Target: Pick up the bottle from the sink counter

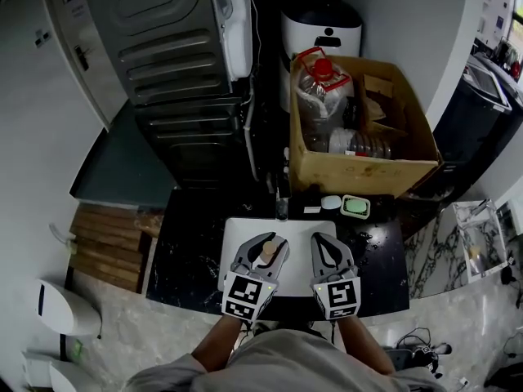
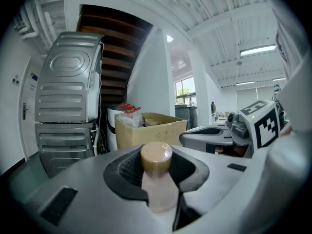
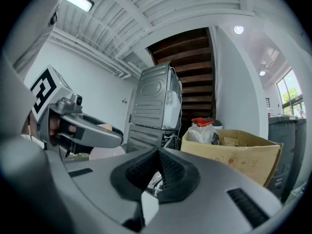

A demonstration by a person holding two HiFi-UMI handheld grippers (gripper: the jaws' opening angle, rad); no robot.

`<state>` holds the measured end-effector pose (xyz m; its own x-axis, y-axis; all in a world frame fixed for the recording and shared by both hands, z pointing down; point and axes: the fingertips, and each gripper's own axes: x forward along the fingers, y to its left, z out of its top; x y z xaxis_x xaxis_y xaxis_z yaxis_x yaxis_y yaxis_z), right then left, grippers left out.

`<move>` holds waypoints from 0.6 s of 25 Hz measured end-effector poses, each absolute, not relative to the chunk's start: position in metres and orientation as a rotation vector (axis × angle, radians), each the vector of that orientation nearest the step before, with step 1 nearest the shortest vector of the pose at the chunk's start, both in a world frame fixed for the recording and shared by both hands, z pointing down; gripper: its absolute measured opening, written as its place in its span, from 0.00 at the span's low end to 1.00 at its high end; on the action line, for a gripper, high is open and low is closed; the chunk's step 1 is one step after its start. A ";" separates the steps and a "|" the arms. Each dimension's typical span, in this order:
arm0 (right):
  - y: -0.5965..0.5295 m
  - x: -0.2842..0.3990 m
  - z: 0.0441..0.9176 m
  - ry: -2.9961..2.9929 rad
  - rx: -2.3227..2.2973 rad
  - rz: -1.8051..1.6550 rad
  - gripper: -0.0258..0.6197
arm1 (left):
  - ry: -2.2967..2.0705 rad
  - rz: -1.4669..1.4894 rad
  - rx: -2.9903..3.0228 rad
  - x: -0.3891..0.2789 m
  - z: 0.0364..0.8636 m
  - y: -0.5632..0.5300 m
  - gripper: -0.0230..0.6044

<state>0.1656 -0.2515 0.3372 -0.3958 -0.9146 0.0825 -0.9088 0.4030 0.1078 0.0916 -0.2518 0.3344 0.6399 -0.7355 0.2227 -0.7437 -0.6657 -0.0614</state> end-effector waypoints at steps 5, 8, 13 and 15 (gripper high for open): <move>-0.249 0.164 0.339 -2.493 1.637 -0.084 0.05 | -1.256 0.350 2.819 0.095 0.337 -0.250 0.23; -0.249 0.165 0.344 -2.463 1.642 -0.065 0.05 | -1.244 0.352 2.823 0.097 0.338 -0.249 0.23; -0.248 0.164 0.345 -2.469 1.607 -0.084 0.05 | -1.239 0.364 2.824 0.098 0.339 -0.249 0.23; -0.247 0.161 0.343 -2.481 1.605 -0.091 0.05 | -1.240 0.365 2.823 0.098 0.340 -0.250 0.23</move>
